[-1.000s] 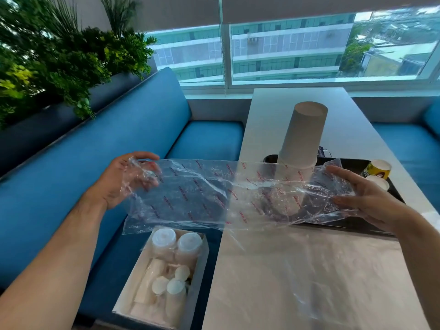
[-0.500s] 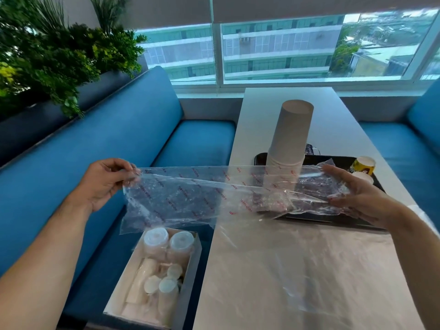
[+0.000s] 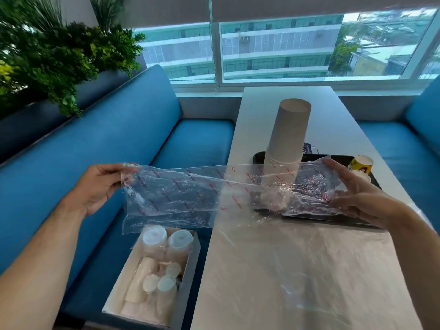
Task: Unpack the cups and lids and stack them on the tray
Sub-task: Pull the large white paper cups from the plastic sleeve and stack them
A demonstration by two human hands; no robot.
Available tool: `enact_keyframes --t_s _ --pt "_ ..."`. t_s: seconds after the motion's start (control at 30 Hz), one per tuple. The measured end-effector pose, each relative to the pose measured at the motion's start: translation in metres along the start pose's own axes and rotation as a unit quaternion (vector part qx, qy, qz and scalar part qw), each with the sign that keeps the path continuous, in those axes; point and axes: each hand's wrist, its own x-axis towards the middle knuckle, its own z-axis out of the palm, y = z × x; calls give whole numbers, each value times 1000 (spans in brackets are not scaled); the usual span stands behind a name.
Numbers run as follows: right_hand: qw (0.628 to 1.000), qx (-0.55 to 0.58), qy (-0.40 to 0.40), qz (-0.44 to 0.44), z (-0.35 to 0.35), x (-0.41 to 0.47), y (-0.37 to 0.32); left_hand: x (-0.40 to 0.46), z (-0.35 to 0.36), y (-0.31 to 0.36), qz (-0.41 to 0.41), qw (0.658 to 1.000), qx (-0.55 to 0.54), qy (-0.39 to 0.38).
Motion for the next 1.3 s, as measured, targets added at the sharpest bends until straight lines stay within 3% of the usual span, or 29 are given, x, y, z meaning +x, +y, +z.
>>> enact_keyframes --t_s 0.1,0.27,0.53,0.67,0.83,1.03,1.2,1.3 --pt "999 -31 -17 10 1 -2 -2 0 -3 1 -16 1000 -19 0" --pt "997 -65 -37 5 6 -4 -5 3 3 1 -37 996 -42 70" --pt "999 -35 12 -8 3 -2 -6 0 3 -3 -6 1000 -25 6" --pt "1000 -18 -1 -10 6 -4 -10 -5 -4 5 -51 992 37 -106" --pt "995 -49 -71 -52 30 -5 -21 -6 26 0 -156 923 247 -250" --pt "973 -152 -161 -65 82 4 -40 -7 97 -48 -162 879 285 -348" --pt "963 -169 -169 -123 108 11 -60 -9 131 -65 -129 922 210 -298" --pt "975 -40 -131 -176 114 16 -59 -5 127 -57 -108 951 148 -249"
